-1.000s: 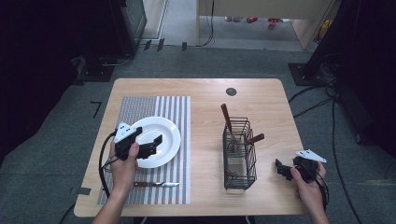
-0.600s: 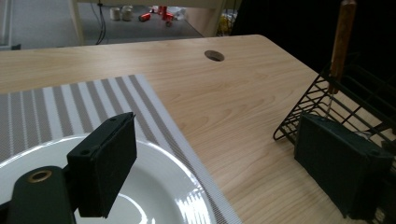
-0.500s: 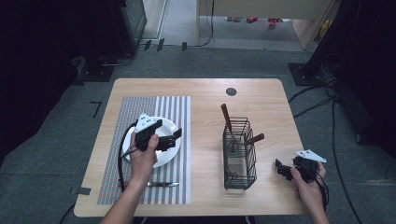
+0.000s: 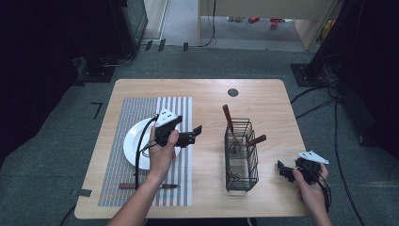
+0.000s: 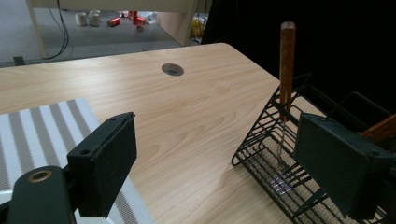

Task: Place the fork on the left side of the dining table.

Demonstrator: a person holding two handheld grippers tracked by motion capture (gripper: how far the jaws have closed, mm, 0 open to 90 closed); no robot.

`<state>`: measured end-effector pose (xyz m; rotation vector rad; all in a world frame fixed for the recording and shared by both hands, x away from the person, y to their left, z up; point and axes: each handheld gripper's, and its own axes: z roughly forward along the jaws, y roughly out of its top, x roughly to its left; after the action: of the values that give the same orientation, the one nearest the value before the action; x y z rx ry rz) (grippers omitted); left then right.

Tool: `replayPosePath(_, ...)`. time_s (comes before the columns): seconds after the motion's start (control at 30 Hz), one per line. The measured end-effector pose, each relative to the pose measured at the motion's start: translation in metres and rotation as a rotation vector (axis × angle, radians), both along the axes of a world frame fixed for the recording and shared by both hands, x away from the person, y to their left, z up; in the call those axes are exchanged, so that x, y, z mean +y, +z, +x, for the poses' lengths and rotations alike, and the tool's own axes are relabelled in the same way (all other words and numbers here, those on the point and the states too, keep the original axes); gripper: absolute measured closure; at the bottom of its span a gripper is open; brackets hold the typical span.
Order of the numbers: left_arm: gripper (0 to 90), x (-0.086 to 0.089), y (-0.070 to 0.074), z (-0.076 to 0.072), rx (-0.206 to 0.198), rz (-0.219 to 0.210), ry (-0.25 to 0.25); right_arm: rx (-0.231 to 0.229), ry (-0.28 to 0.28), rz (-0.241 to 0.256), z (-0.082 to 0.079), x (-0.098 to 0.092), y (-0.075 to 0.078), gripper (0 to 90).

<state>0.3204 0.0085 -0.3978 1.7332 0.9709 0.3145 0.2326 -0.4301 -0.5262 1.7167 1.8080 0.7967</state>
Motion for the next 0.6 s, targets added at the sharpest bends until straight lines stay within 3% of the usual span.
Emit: replayPosePath(0.6, 14.8, -0.050, 0.004, 0.012, 0.018, -0.027, -0.018, -0.001, -0.001, 0.000, 0.000, 0.000, 0.000, 5.6)
